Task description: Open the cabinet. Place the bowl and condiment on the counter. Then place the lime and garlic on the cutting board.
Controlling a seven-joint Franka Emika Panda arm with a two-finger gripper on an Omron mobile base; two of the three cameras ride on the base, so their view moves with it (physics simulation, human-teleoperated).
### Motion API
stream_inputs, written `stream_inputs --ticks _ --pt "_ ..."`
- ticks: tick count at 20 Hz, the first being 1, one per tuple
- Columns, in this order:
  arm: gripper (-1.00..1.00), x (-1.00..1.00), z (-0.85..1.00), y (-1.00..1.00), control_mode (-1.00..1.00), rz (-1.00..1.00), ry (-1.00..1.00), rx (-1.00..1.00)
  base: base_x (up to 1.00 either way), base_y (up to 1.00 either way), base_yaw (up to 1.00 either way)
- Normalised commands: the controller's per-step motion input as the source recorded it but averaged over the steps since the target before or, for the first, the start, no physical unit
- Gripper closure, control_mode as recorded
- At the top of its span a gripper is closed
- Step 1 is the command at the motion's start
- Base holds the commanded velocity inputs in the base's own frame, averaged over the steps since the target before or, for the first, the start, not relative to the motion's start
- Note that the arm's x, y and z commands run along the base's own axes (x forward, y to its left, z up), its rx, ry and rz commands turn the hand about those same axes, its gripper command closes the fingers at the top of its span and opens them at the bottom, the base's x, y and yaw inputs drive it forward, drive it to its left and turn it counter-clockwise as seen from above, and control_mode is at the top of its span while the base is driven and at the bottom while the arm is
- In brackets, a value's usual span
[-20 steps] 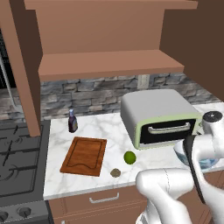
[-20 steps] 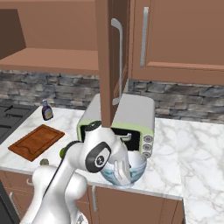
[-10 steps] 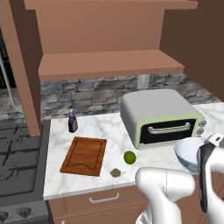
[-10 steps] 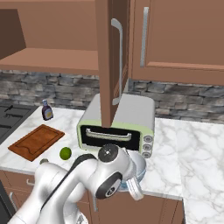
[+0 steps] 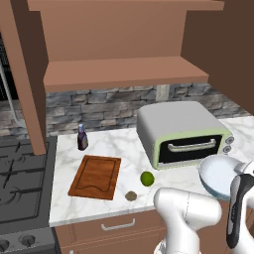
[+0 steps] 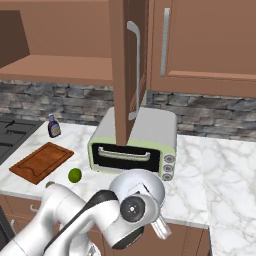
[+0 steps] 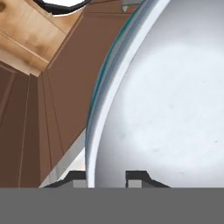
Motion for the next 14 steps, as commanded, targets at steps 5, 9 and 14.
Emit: stream_inputs --ticks 5,9,14 --pt "1.00 0.15 0.00 0.00 -1.00 0.07 -0.03 0.04 0.00 0.00 0.00" --pt "1.00 0.04 0.14 0.00 -1.00 0.05 0.00 0.08 0.00 0.00 0.00" --pt "1.00 0.00 0.11 0.01 -1.00 0.04 0.01 0.07 0.00 0.00 0.00"
